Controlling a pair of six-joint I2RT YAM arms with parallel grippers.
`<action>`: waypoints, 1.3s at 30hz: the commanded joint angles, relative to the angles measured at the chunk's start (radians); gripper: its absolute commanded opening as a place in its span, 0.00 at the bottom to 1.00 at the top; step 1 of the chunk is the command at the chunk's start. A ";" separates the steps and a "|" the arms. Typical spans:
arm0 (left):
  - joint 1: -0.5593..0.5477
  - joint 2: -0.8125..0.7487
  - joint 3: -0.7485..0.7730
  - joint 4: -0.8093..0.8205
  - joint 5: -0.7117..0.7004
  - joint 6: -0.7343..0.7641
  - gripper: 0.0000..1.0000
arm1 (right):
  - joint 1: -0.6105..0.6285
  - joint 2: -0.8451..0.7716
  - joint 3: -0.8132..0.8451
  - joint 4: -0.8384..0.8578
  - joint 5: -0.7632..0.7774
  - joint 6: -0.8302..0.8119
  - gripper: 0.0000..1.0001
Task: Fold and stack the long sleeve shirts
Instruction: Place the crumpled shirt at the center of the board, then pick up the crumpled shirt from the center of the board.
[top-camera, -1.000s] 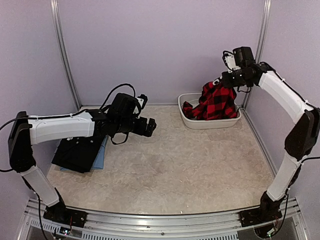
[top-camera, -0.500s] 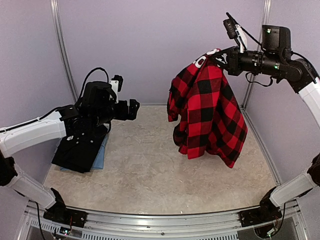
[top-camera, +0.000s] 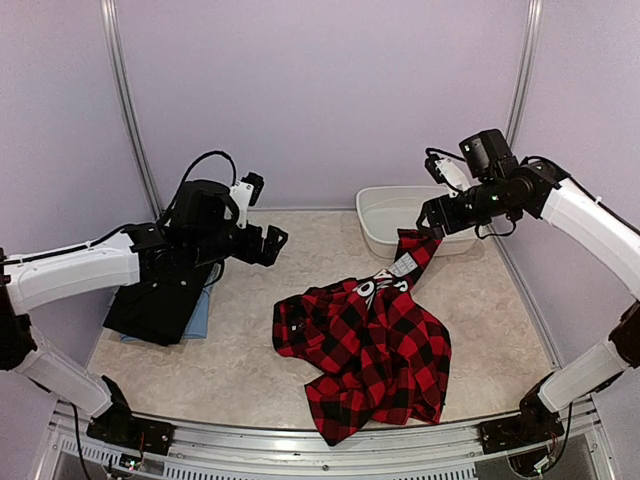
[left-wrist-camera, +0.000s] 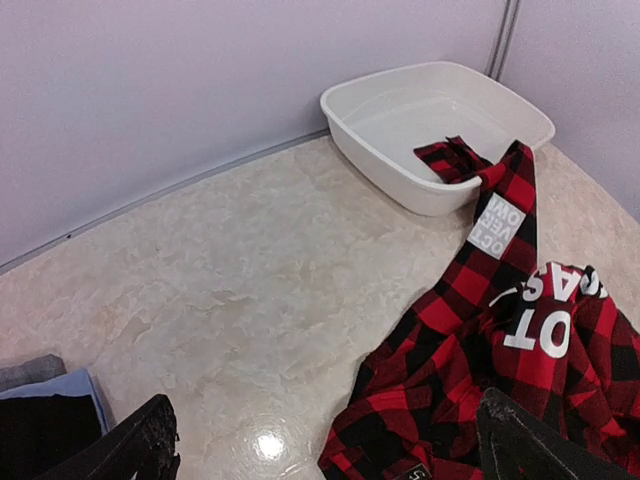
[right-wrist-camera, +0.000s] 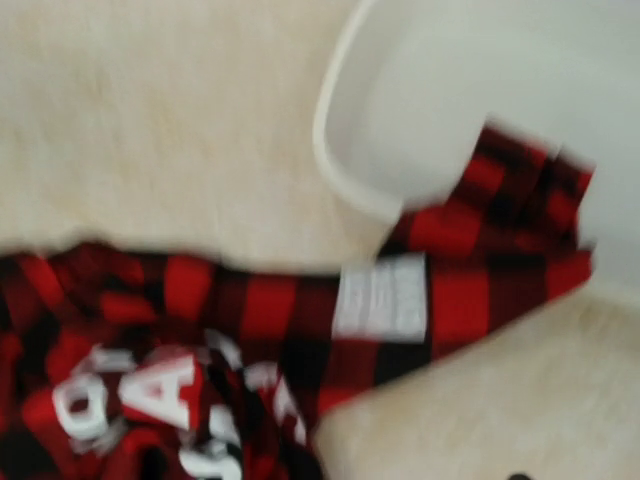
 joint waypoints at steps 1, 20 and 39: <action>-0.067 0.082 -0.012 -0.055 0.159 0.112 0.99 | 0.024 -0.049 -0.120 0.066 -0.120 0.009 0.77; -0.330 0.464 -0.049 -0.111 0.209 0.281 0.78 | 0.030 -0.115 -0.393 0.235 -0.274 0.057 0.75; -0.184 0.342 -0.128 0.112 0.446 0.248 0.05 | 0.206 -0.218 -0.618 0.174 -0.299 0.146 0.73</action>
